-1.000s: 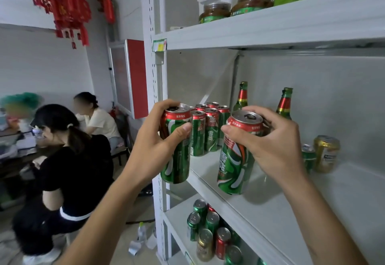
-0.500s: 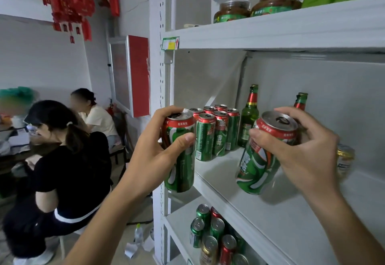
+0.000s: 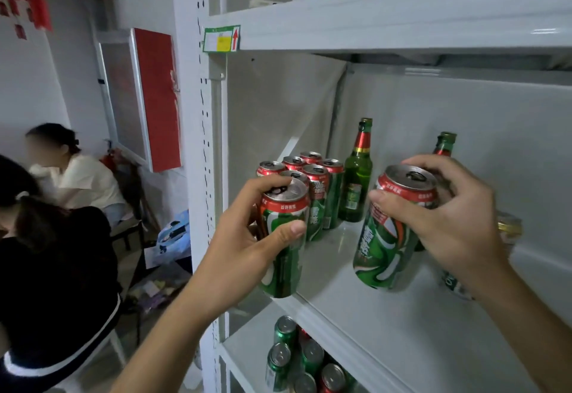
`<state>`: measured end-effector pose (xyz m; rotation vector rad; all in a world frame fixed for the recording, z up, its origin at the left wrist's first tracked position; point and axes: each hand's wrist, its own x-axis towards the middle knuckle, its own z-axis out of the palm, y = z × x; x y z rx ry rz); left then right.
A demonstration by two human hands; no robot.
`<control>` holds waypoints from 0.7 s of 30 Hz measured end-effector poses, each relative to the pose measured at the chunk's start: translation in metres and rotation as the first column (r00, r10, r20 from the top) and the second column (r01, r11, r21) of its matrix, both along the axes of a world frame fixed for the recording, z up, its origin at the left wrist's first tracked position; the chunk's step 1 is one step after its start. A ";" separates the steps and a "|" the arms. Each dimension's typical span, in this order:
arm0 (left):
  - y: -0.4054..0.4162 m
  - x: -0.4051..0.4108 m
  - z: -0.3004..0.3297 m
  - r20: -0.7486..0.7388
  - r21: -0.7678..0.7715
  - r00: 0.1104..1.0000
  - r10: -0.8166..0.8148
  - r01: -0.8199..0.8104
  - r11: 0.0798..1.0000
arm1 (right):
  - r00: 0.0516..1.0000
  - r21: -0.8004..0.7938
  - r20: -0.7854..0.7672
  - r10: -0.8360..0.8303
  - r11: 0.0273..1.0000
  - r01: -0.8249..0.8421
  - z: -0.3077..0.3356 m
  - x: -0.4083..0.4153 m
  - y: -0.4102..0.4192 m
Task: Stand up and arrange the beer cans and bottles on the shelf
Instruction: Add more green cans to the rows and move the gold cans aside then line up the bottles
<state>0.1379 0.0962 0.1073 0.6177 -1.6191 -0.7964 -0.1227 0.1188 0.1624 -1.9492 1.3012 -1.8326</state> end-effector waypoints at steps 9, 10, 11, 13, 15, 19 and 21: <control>-0.055 -0.015 0.007 0.152 0.015 0.973 -0.172 0.172 0.985 | 0.996 0.040 -0.070 -0.062 0.997 0.065 -0.018 -0.009 -0.043; -0.060 -0.016 0.009 0.167 0.015 0.968 -0.189 0.189 0.982 | 0.995 0.053 -0.078 -0.068 0.996 0.073 -0.019 -0.008 -0.048; -0.066 -0.017 0.010 0.180 0.011 0.962 -0.207 0.209 0.978 | 0.993 0.067 -0.088 -0.078 0.994 0.084 -0.019 -0.007 -0.051; -0.078 -0.017 0.011 0.198 -0.005 0.948 -0.250 0.256 0.967 | 0.987 0.072 -0.113 -0.110 0.990 0.119 -0.020 -0.004 -0.058; -0.091 -0.016 0.011 0.207 -0.005 0.932 -0.296 0.304 0.953 | 0.976 0.058 -0.145 -0.160 0.984 0.170 -0.023 0.000 -0.062; -0.116 -0.012 0.011 0.222 -0.068 0.895 -0.388 0.411 0.909 | 0.959 0.064 -0.123 -0.254 0.963 0.263 -0.030 0.012 -0.065; -0.127 -0.009 0.013 0.209 -0.097 0.876 -0.435 0.461 0.882 | 0.948 0.071 -0.102 -0.302 0.948 0.309 -0.033 0.019 -0.066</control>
